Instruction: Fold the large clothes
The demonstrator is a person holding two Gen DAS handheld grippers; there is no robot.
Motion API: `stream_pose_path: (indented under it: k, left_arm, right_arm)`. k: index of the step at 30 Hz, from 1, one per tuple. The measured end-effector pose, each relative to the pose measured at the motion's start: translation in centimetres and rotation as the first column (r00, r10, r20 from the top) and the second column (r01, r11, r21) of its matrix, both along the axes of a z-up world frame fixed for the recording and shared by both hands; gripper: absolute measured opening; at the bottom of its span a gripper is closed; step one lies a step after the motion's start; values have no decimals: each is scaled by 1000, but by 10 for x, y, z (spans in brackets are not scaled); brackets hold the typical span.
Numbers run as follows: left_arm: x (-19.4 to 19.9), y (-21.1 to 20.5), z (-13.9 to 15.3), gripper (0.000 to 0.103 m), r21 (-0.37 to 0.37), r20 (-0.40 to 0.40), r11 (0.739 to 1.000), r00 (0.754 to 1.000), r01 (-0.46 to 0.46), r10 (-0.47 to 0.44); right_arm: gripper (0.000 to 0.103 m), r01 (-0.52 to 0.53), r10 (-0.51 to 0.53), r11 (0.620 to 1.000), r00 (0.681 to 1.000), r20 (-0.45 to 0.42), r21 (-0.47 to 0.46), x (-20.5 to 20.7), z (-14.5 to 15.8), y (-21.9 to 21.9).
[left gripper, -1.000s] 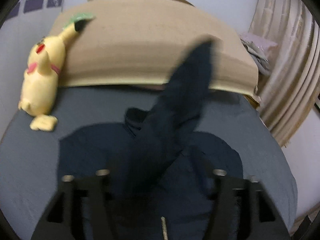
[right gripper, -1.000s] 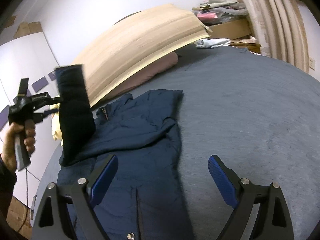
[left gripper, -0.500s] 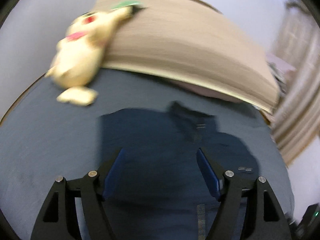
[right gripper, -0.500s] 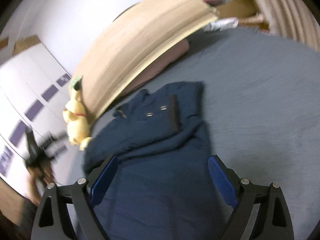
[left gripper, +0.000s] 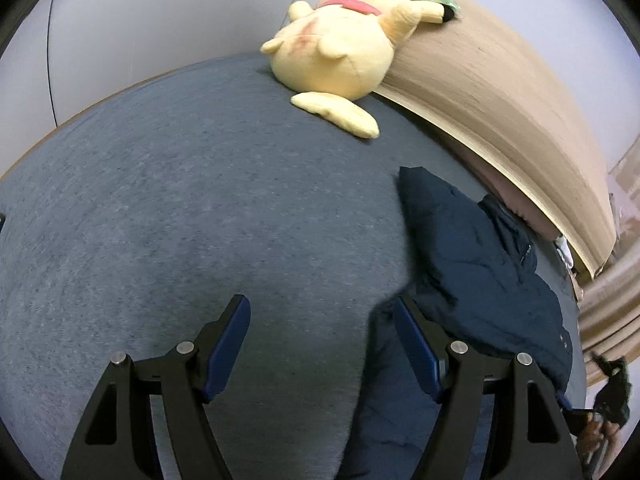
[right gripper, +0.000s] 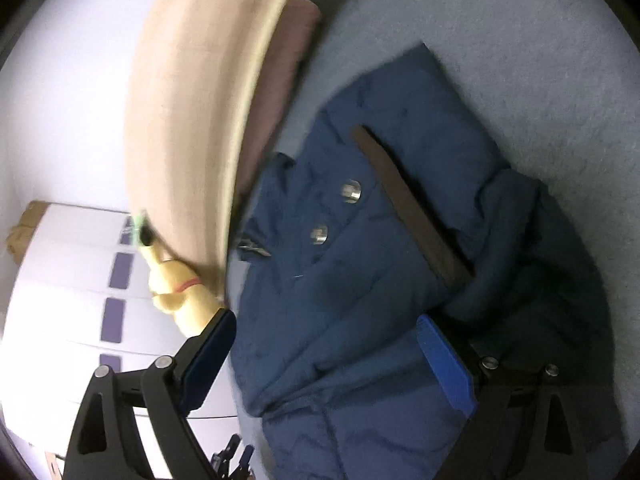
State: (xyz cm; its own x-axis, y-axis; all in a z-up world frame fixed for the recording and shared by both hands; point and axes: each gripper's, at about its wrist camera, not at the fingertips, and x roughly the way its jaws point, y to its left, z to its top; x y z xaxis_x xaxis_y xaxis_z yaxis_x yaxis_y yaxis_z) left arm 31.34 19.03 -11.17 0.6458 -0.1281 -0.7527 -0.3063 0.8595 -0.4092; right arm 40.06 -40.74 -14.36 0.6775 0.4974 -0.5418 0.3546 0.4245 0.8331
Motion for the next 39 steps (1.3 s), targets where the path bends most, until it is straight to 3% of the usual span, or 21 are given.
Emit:
stream_pose_path:
  k: [2,4,5,8,11,13,15,18,20,26,29,30,31,33,36,37,39]
  left_arm:
    - [-2,1,3,74,-8,10,1000,1000,0,0]
    - [-4,1,6,74,-6,19,1000,1000,2,-2]
    - [-5,-1,8,74,-2,26,1000,1000,7,-7]
    - [-2,-3,13,74,20,45,1000,999,16,-17]
    - [7,-8,17,74,44,59,999,998,19,-22]
    - [16,-16,20,74,45,63,999,997,30,-33]
    - [24,-26,22,74,54,64,997,997,47,-50]
    - [40,-45,23,74,82,51,994,995,78,-83]
    - [53,-58,23,74,115,27,989,995,97,-100]
    - [86,-101,26,74,252,14,958,989,139,-148]
    - [104,-125,1,74,351,-101,914,979,202,-178]
    - [113,-133,-19,75,368,-181,895,964,252,-197]
    - [114,-133,-26,77,372,-184,893,963,254,-197]
    - [114,-130,-30,79,367,-171,897,966,246,-195]
    - [116,-118,-26,78,287,-171,926,965,244,-201]
    - [116,-110,-21,78,251,-157,938,966,238,-204]
    - [113,-99,-8,78,247,-98,948,979,199,-180]
  right_arm:
    - [86,36,-35,999,999,-33,6,5,-8,-1]
    - [41,22,-26,996,999,-41,-84,15,2,3]
    - [13,0,-8,990,999,-52,-138,20,7,6]
    - [11,-48,60,926,998,19,-374,24,59,26]
    - [11,-41,154,791,979,134,-611,12,119,56]
    - [11,-33,186,726,971,151,-687,5,126,67]
    - [11,-46,181,702,977,116,-711,8,110,67]
    - [11,-115,133,741,991,-23,-661,24,47,52]
    - [11,-141,125,771,990,-69,-621,28,14,45]
    - [11,-148,140,764,988,-62,-628,32,6,46]
    - [11,-148,145,764,988,-57,-628,28,0,43]
    - [11,-149,146,763,988,-57,-629,28,2,43]
    - [11,-153,149,762,987,-59,-629,30,1,43]
    - [12,-161,159,762,986,-60,-628,26,2,40]
    - [11,-177,174,740,982,-69,-649,26,3,38]
    - [11,-178,174,739,982,-71,-650,27,2,39]
    - [11,-178,171,742,982,-74,-647,31,0,43]
